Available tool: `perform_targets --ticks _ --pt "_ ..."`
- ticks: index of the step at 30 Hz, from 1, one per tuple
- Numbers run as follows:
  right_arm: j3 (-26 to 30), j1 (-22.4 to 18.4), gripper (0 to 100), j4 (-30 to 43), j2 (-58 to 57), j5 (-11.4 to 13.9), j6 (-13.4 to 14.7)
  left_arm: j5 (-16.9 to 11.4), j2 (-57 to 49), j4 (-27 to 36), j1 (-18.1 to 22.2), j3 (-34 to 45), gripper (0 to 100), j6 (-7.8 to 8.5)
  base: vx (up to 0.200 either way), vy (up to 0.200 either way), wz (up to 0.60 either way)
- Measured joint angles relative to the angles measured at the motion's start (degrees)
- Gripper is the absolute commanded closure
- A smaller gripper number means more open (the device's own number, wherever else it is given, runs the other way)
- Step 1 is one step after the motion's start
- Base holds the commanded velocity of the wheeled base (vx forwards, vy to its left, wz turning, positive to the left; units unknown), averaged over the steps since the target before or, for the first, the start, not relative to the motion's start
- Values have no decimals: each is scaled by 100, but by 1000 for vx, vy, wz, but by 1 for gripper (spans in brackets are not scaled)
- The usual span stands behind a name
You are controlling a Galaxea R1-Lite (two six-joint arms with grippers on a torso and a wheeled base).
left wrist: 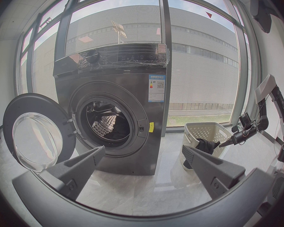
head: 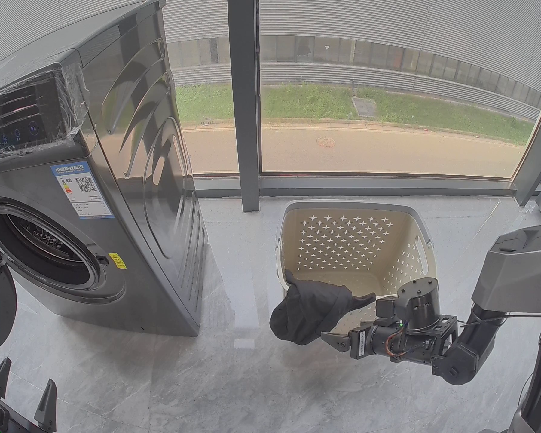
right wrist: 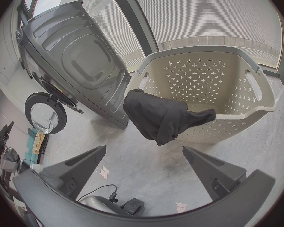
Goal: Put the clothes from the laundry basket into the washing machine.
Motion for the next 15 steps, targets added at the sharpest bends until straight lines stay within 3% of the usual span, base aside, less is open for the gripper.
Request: perform_targets --ticks 15 --pt "-1296 -33 0 194 830 -56 294 0 0 0 0 0 0 -17 0 0 0"
